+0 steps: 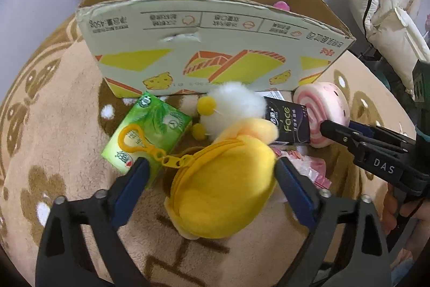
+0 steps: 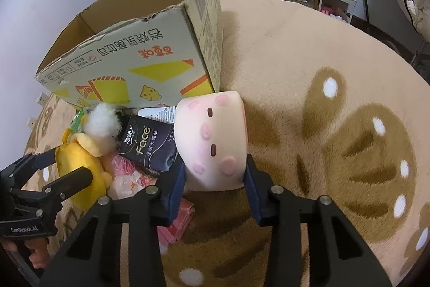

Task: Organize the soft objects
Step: 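Close the right tool on the pig cushion while the left tool closes on the yellow pouch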

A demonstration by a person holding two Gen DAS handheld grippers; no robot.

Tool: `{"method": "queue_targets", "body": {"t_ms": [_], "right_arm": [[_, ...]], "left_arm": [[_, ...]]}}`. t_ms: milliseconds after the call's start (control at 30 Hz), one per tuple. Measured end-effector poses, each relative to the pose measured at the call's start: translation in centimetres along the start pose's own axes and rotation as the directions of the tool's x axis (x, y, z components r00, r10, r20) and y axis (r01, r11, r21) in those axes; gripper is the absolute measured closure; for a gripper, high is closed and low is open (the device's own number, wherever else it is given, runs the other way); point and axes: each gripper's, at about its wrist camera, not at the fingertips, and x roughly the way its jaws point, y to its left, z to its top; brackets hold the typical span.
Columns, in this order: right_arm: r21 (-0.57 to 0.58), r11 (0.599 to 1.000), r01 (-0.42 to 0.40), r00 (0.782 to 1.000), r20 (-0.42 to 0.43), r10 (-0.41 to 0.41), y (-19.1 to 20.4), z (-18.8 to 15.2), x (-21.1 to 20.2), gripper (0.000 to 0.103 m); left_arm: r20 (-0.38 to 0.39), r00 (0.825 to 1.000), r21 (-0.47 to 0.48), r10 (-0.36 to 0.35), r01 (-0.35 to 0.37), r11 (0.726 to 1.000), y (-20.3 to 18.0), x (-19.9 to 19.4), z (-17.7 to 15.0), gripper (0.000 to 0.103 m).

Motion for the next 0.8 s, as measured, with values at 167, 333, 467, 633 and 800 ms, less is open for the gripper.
{"method": "queue_targets", "body": {"t_ms": [167, 333, 467, 633, 800], "right_arm": [[0.004, 1.000, 0.008, 1.000, 0.003, -0.008, 0.2, -0.1, 0.2, 0.060], [0.016, 1.000, 0.007, 1.000, 0.002, -0.007, 0.3, -0.2, 0.0, 0.065], [0.027, 1.000, 0.014, 1.000, 0.004, -0.014, 0.3, -0.3, 0.2, 0.067], [0.022, 0.999, 0.027, 1.000, -0.001, -0.026, 0.5, -0.3, 0.4, 0.067], [0.021, 0.999, 0.041, 0.999, -0.014, -0.040, 0.7, -0.3, 0.6, 0.067]], "left_arm": [[-0.002, 1.000, 0.019, 0.004, -0.004, 1.000, -0.6, 0.1, -0.2, 0.019], [-0.005, 1.000, 0.048, 0.008, -0.008, 0.999, -0.8, -0.1, -0.5, 0.029], [-0.032, 0.999, 0.025, -0.007, 0.008, 1.000, -0.9, 0.5, -0.6, 0.031], [-0.037, 0.999, 0.004, -0.014, 0.014, 1.000, -0.6, 0.6, -0.6, 0.031], [-0.059, 0.998, 0.013, -0.001, 0.002, 1.000, -1.0, 1.2, -0.9, 0.028]]}}
